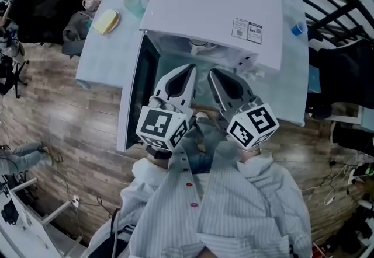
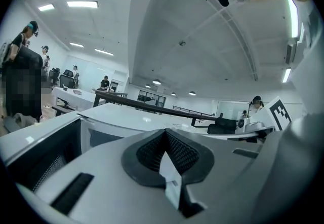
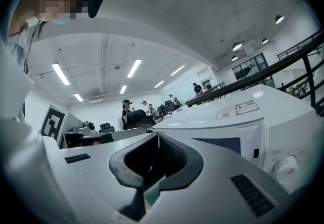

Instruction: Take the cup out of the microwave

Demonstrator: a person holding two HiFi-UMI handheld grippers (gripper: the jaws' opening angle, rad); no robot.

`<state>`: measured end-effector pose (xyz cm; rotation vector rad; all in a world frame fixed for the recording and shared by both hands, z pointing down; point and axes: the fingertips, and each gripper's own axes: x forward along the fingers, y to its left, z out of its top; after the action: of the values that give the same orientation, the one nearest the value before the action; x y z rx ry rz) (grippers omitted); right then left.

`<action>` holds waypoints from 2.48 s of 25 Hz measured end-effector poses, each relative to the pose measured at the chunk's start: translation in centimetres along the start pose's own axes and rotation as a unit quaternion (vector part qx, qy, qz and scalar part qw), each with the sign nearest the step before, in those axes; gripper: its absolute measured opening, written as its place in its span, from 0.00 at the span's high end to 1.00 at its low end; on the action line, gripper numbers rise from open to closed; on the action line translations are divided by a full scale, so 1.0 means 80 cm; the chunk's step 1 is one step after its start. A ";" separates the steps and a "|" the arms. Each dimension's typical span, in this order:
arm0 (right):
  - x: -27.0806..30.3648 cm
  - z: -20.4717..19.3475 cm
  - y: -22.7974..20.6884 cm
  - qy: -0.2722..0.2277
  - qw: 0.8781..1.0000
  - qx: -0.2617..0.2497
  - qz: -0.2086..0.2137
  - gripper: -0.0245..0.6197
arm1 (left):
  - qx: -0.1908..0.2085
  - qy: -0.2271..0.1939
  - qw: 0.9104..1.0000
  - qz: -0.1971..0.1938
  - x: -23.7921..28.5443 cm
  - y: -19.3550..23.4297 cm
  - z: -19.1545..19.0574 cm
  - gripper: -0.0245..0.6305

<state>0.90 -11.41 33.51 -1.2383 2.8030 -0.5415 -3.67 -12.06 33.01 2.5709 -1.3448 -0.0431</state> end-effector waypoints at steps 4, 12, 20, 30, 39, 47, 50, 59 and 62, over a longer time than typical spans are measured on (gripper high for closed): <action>0.003 -0.010 -0.012 0.006 1.000 0.006 -0.009 0.91 | -0.001 0.007 1.000 0.002 0.009 0.007 -0.009 0.95; 0.016 -0.031 -0.027 0.023 1.000 0.011 -0.015 0.91 | 0.005 0.025 1.000 0.005 0.031 0.022 -0.037 0.95; 0.019 -0.063 -0.043 0.043 0.999 0.018 -0.023 0.91 | 0.006 0.044 0.999 0.011 0.043 0.031 -0.075 0.95; 0.024 -0.096 -0.054 0.068 0.997 0.018 -0.020 0.91 | 0.002 0.057 0.998 0.039 0.052 0.050 -0.114 0.95; 0.033 -0.115 -0.058 0.078 0.997 0.021 -0.010 0.91 | -0.004 0.059 0.996 0.063 0.059 0.067 -0.139 0.95; 0.031 -0.126 -0.066 0.085 0.996 0.036 -0.010 0.91 | 0.000 0.066 0.995 0.068 0.068 0.076 -0.152 0.95; 0.031 -0.129 -0.069 0.087 0.995 0.039 -0.012 0.91 | -0.002 0.069 0.995 0.070 0.073 0.081 -0.158 0.92; 0.031 -0.131 -0.080 0.088 0.995 0.049 -0.018 0.91 | -0.003 0.087 0.993 0.082 0.095 0.098 -0.179 0.77; 0.031 -0.134 -0.085 0.090 0.994 0.055 -0.020 0.91 | 0.000 0.096 0.992 0.082 0.100 0.104 -0.187 0.76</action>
<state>2.25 -14.18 46.07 -1.2882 2.8501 -0.8383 -3.76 -20.17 50.06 2.3849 -1.4744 0.2267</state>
